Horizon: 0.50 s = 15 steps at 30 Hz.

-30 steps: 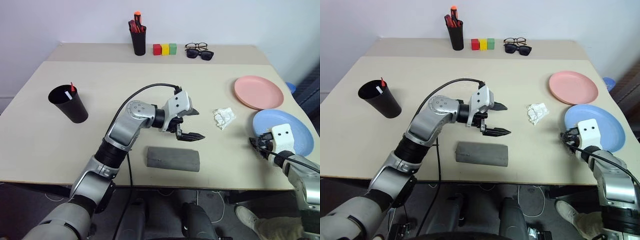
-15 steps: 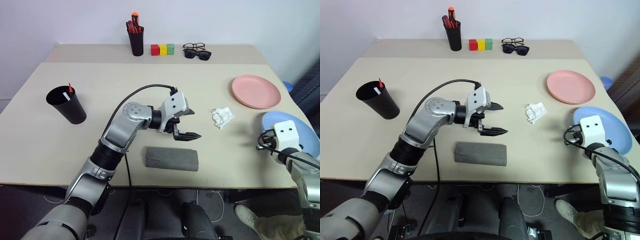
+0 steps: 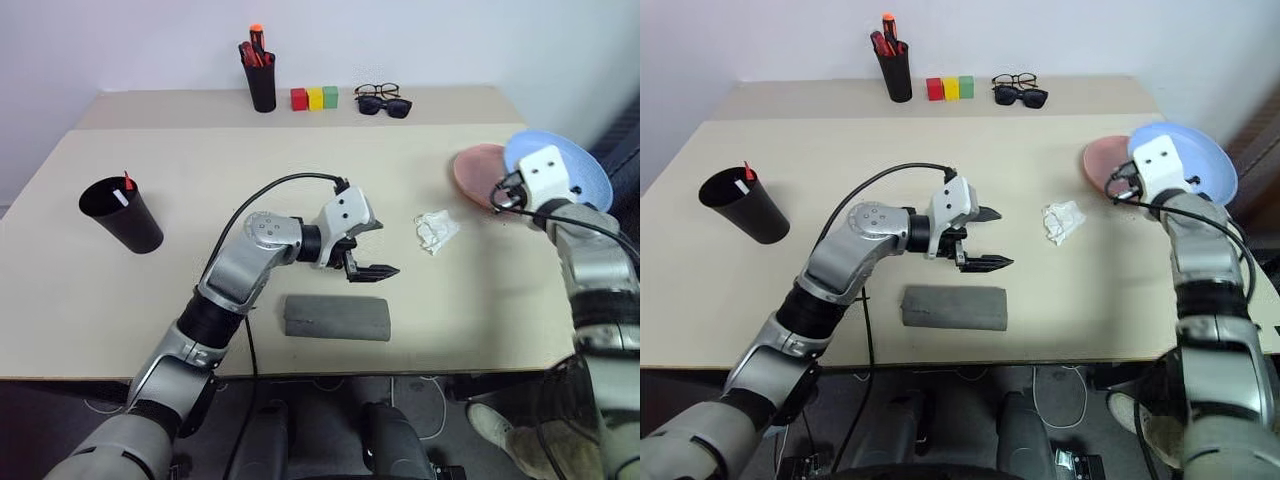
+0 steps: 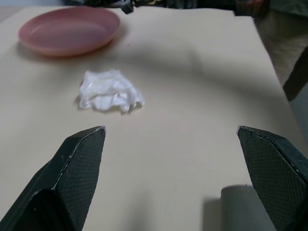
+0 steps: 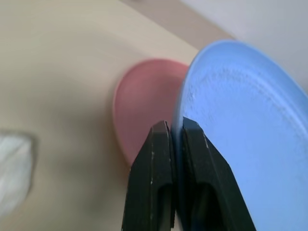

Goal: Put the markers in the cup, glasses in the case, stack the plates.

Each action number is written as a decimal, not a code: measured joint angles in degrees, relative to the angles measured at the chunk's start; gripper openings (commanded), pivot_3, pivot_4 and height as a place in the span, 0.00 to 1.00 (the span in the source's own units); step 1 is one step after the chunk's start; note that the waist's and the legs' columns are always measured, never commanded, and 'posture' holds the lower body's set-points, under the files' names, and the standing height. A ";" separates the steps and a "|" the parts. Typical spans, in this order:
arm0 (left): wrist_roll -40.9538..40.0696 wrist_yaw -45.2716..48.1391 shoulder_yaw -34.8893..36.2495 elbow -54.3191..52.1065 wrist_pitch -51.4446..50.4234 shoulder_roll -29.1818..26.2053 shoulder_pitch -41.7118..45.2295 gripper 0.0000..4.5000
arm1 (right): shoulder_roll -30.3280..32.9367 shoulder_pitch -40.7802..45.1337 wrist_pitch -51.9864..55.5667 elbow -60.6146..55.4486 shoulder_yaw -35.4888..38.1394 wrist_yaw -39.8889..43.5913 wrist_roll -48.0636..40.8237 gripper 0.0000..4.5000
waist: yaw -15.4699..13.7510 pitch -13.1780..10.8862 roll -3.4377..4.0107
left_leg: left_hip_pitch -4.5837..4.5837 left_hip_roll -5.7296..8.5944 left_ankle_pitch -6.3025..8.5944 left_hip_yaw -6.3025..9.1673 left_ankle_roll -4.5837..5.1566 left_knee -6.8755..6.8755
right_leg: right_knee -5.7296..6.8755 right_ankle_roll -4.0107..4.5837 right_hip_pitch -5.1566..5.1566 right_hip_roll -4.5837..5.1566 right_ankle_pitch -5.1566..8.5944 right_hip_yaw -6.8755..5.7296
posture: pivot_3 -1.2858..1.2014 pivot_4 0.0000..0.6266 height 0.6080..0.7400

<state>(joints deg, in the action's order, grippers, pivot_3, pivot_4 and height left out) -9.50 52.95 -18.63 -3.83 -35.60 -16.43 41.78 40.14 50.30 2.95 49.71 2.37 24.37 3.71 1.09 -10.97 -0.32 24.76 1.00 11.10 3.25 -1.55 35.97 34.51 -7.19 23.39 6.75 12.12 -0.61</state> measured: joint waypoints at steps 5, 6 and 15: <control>-1.26 -2.77 1.88 -5.43 -4.04 -2.58 -3.18 1.00 | -2.14 9.78 -8.73 16.55 -2.67 -0.90 3.41 0.44 | 0.07 -0.01 0.02 | -0.01 0.01 0.00 0.00 -0.01 -0.03 | 0.01 -0.03 0.00 0.00 -0.01 0.03 | 0.52 0.24 1.00; -1.40 -3.40 2.26 -6.48 -4.84 -3.24 -3.86 1.00 | -2.71 10.90 -9.74 18.57 -2.78 -1.71 3.99 0.55 | 0.11 -0.01 0.02 | -0.02 0.01 0.00 -0.01 -0.01 -0.02 | 0.01 -0.03 0.00 0.00 -0.01 0.04 | 0.52 0.24 1.00; -6.54 -5.47 6.65 -13.54 -7.40 -4.82 -9.92 1.00 | -5.87 10.98 -9.81 17.83 3.17 4.96 -3.03 0.78 | 0.10 -0.01 0.03 | -0.08 0.03 -0.01 -0.01 -0.02 -0.03 | 0.05 -0.07 -0.02 0.00 -0.04 0.08 | 0.52 0.24 1.00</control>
<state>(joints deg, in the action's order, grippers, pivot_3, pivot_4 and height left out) -16.04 47.47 -11.98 -17.36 -43.00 -21.25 31.86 34.28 61.28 -6.86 67.55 5.54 29.33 0.68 1.19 -10.99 -0.30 24.68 1.03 11.09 3.24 -1.57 35.94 34.56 -7.26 23.37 6.75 12.08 -0.53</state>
